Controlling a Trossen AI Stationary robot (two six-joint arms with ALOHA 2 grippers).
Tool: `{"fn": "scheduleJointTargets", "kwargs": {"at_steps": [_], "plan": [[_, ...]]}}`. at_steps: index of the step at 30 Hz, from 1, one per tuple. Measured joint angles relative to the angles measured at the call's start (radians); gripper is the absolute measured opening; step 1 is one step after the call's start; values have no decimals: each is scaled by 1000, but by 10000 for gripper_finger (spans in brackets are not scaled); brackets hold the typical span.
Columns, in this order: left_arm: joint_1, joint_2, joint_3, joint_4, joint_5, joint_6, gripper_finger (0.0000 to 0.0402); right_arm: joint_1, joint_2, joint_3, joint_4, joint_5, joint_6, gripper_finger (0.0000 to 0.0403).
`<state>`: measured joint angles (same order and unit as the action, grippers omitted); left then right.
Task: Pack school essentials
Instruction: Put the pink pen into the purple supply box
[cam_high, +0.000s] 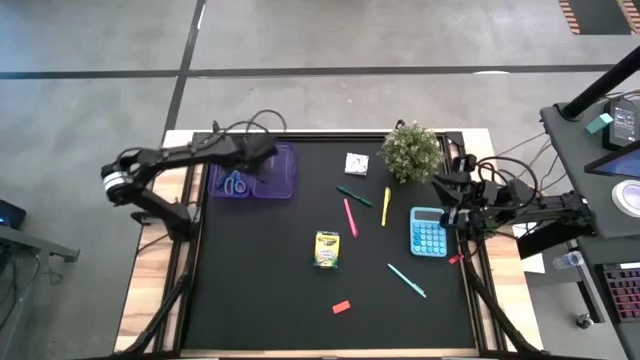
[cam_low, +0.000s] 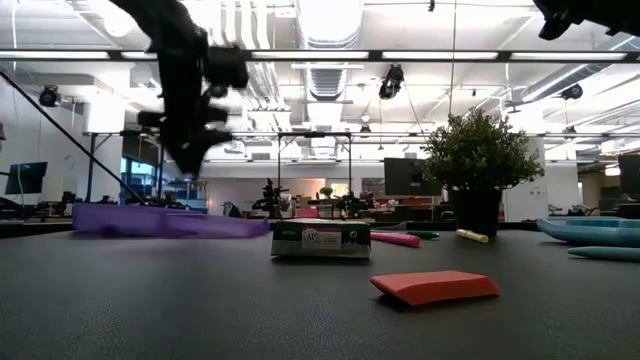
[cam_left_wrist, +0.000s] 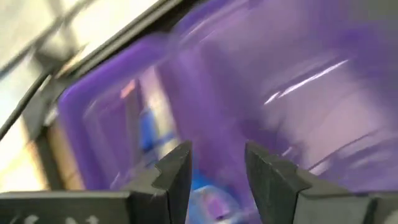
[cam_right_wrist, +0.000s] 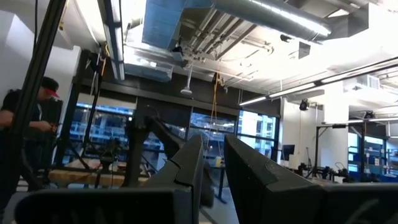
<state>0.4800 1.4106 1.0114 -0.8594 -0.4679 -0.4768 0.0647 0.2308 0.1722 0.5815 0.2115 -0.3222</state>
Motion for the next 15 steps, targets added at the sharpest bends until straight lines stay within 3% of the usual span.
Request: {"fn": "scheduleJointTargets", "kwargs": {"at_steps": [8,15], "plan": [[-336,-73,-39,475,-9,159,130,0,196,108,-48,0,81,57],[-524,-73,-156,868,-8,289,130,0,462,363,-409,-1,294,57]]}}
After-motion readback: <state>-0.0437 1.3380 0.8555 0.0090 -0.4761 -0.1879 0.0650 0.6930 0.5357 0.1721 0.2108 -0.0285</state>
